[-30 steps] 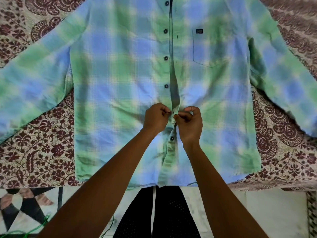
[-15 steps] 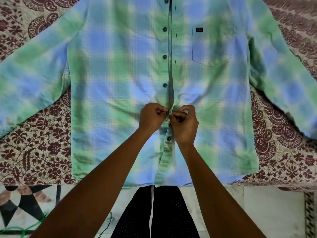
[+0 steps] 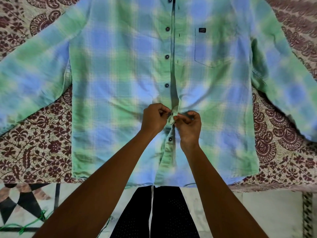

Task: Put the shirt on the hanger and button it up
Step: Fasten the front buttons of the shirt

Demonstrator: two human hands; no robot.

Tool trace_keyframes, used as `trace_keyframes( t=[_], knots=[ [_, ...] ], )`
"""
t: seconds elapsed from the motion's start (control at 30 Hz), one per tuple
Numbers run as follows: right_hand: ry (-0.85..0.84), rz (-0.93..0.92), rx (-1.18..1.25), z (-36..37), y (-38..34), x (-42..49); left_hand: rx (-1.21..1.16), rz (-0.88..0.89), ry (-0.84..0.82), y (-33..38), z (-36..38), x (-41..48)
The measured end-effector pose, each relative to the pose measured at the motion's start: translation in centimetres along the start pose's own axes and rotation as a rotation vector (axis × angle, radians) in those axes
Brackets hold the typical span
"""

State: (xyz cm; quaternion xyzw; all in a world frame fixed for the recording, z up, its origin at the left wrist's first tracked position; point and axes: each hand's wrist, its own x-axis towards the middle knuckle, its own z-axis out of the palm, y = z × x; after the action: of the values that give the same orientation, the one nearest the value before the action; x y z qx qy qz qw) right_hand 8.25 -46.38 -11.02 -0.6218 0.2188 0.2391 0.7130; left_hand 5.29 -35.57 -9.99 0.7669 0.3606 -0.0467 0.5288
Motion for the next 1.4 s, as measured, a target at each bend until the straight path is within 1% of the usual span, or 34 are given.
trace_keyframes(
  t=[0.07,0.13,0.2,0.3,0.47,0.53,0.73,0.97,1.17,1.4],
  knots=[
    [0.017,-0.012,-0.024,0.1,0.0,0.1,0.007,0.006,0.001,-0.2,0.0,0.0],
    [0.041,-0.036,-0.11,0.3,0.1,0.0,0.0,0.012,0.013,-0.4,0.0,-0.1],
    [0.094,-0.055,-0.205,0.4,0.3,0.0,-0.012,0.014,0.021,-0.5,0.0,-0.1],
    [0.148,-0.074,-0.255,0.7,0.7,-0.3,-0.023,0.008,0.023,-0.6,0.0,-0.1],
    [0.151,-0.18,-0.376,1.1,0.4,-0.9,-0.069,0.007,-0.01,-0.9,-0.2,0.1],
    [0.151,-0.212,-0.413,1.2,0.4,-1.0,-0.053,0.023,-0.014,-0.9,-0.2,0.2],
    [0.118,-0.234,-0.417,1.1,0.5,-1.0,-0.045,0.034,0.016,-0.9,0.0,0.2],
    [0.059,-0.293,-0.516,0.7,0.1,-1.1,-0.037,-0.004,0.046,-0.8,0.2,0.2],
    [0.017,-0.335,-0.523,0.4,0.2,-1.5,-0.036,-0.026,0.044,-0.3,0.0,-0.1],
    [0.007,-0.224,-0.41,0.3,-0.1,-0.1,-0.011,-0.072,0.057,0.4,-0.1,-0.3]
  ],
)
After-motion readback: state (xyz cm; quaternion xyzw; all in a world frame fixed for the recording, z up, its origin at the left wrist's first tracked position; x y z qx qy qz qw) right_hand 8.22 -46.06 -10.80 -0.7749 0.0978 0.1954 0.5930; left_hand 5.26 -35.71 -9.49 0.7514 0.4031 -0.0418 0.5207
